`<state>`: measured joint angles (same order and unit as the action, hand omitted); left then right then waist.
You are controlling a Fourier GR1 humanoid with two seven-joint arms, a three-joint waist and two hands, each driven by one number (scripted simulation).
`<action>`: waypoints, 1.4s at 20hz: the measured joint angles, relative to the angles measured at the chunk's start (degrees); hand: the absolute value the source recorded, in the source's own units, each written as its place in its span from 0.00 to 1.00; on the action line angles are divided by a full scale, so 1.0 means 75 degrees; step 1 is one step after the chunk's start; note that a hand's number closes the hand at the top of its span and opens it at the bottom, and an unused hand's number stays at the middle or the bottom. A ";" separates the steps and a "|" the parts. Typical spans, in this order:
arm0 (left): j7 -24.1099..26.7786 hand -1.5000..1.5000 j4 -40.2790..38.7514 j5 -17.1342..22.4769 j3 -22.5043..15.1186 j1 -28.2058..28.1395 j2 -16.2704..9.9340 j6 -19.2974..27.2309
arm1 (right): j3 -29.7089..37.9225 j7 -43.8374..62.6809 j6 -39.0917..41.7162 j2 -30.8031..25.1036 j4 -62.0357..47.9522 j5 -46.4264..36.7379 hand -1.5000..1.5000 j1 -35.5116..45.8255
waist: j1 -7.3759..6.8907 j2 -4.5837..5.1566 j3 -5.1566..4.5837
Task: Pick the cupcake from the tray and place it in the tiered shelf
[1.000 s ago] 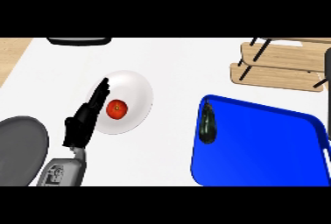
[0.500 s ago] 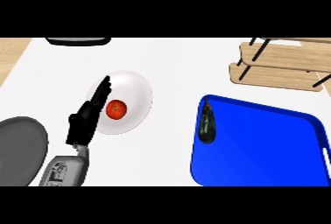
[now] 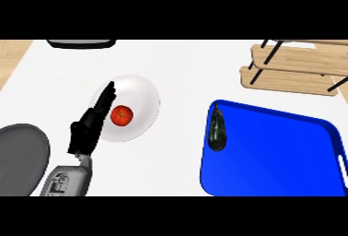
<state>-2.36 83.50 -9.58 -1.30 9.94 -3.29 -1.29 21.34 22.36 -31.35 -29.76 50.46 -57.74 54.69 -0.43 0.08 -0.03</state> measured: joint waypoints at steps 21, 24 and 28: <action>0.0238 0.50 -0.0430 0.0023 0.0214 0.0240 -0.0048 0.0004 | 0.0946 -0.0353 0.0529 -0.0319 0.1278 0.2817 0.00 0.0101 | 0.0054 -0.0017 0.0004; 0.0251 0.50 -0.0346 -0.0009 0.0142 0.0096 0.0012 0.0033 | 0.1282 -0.0064 0.0358 -0.0483 0.1701 0.3107 0.00 0.0198 | 0.0075 -0.0034 0.0004; 0.0176 0.50 -0.0174 0.0048 0.0213 -0.0025 -0.0102 -0.0041 | 0.1700 0.0786 0.0600 -0.0996 0.2404 0.3310 0.00 -0.0056 | 0.0139 -0.0060 0.0000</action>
<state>-1.04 82.20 -9.21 0.30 9.75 -4.06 -1.60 34.09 28.26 -26.85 -37.23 68.49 -32.92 54.27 0.61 -0.37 -0.03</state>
